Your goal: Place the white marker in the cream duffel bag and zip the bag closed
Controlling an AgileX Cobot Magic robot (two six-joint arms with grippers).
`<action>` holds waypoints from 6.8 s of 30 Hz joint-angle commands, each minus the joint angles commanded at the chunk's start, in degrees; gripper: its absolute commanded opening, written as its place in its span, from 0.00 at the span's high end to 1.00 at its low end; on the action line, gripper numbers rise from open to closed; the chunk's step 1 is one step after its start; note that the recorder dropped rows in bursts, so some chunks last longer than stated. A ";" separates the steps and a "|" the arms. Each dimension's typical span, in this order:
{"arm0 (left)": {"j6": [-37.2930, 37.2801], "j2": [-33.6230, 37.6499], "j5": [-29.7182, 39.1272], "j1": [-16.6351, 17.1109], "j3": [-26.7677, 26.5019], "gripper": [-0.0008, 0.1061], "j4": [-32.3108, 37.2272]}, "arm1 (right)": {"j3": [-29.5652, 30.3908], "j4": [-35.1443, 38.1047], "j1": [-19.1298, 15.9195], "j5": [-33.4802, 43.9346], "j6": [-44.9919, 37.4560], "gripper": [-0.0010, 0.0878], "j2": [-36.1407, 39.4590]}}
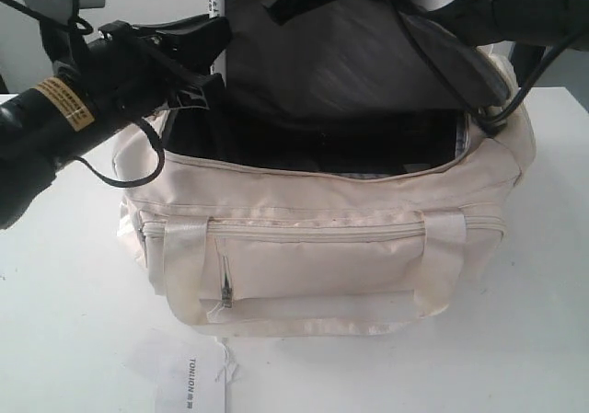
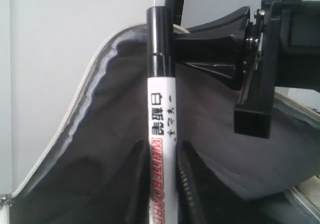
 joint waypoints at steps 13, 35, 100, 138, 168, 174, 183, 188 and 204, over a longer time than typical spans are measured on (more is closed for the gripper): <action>-1.17 1.80 2.42 0.00 -0.71 0.44 0.11 | 0.00 0.00 0.00 0.20 0.00 0.99 0.00; -1.30 -11.40 32.09 0.00 -0.71 0.99 6.36 | 0.00 0.00 0.00 0.23 0.00 0.99 0.00; 22.89 4.53 93.39 12.82 -37.32 0.43 -28.88 | 0.00 0.00 0.00 0.11 0.00 0.99 0.00; 33.11 17.94 93.23 17.31 -48.02 0.90 -41.97 | 0.00 0.00 0.00 0.23 1.12 0.99 0.00; 34.76 15.94 99.51 17.40 -48.02 0.99 -42.86 | 0.11 -8.91 0.00 47.96 -0.60 0.99 -6.40; 34.76 15.86 101.30 17.40 -48.02 0.99 -42.86 | 0.19 -8.79 0.00 53.92 -0.49 0.99 -5.59; 34.76 15.86 102.33 17.40 -48.02 0.99 -43.44 | 0.19 -7.19 0.00 62.15 -0.39 0.86 -2.73; 34.76 15.86 103.30 17.40 -48.02 0.99 -43.90 | 0.19 -1.73 0.00 65.32 -0.39 0.53 -0.24; 35.67 15.48 104.43 17.40 -48.02 0.99 -43.93 | 0.08 9.81 0.00 56.31 -0.49 0.41 -7.37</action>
